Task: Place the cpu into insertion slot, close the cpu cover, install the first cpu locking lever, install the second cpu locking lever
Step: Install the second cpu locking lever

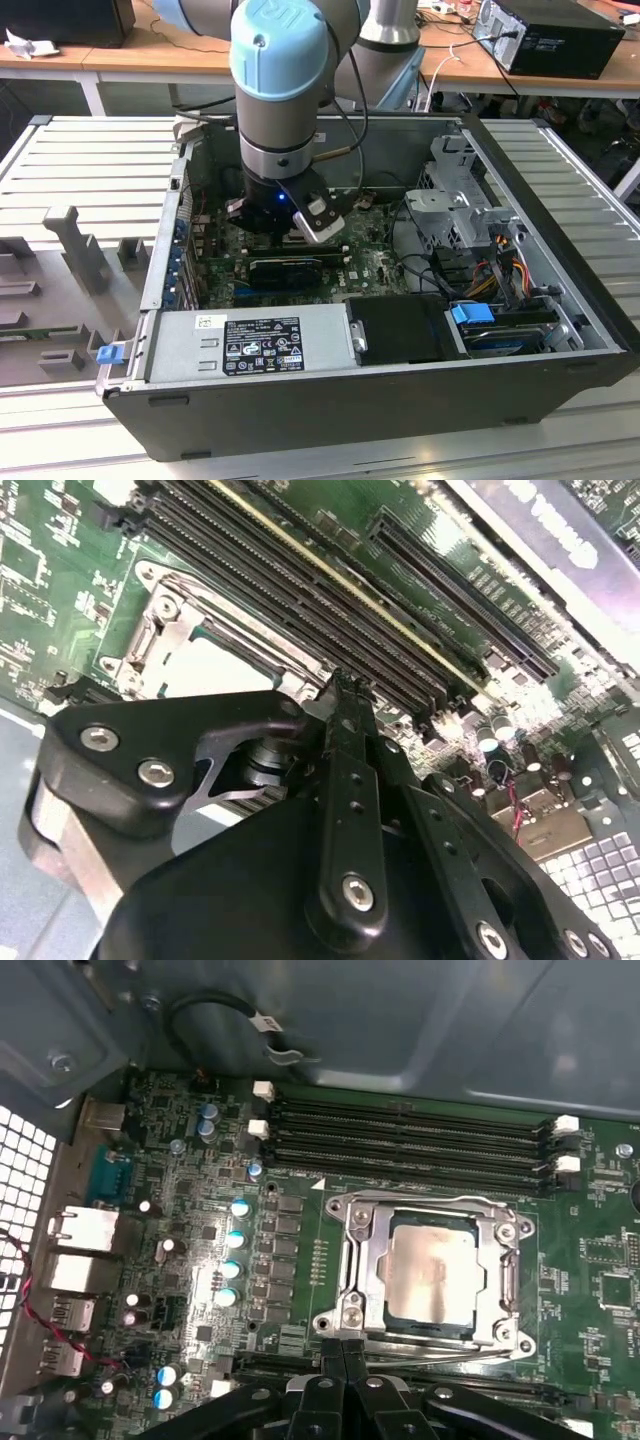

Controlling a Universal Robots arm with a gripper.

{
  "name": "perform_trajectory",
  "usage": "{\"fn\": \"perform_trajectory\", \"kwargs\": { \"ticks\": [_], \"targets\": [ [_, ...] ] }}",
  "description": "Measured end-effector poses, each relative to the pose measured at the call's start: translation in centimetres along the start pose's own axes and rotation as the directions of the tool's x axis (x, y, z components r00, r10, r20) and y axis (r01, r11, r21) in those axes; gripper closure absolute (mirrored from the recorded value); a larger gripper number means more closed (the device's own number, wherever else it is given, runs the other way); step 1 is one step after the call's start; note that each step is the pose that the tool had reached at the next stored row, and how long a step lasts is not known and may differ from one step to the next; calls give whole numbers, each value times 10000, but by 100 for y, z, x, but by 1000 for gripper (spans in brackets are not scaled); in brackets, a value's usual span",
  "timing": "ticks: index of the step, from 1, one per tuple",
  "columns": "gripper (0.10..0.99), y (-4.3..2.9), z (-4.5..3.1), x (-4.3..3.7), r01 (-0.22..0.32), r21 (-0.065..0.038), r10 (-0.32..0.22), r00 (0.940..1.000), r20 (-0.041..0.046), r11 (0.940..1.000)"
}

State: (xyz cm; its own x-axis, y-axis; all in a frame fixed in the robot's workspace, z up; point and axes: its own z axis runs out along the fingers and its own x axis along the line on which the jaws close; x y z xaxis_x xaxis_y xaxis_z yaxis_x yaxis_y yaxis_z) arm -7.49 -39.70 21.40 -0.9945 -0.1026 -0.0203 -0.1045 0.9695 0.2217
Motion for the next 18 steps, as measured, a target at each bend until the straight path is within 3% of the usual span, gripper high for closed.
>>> {"fn": "perform_trajectory", "kwargs": {
  "ticks": [7,18],
  "targets": [
    [980,-52,94,19,1,-191,0,10000,26,9998],
    [980,-58,118,28,6,-427,-4,10000,49,9991]
  ]
}}
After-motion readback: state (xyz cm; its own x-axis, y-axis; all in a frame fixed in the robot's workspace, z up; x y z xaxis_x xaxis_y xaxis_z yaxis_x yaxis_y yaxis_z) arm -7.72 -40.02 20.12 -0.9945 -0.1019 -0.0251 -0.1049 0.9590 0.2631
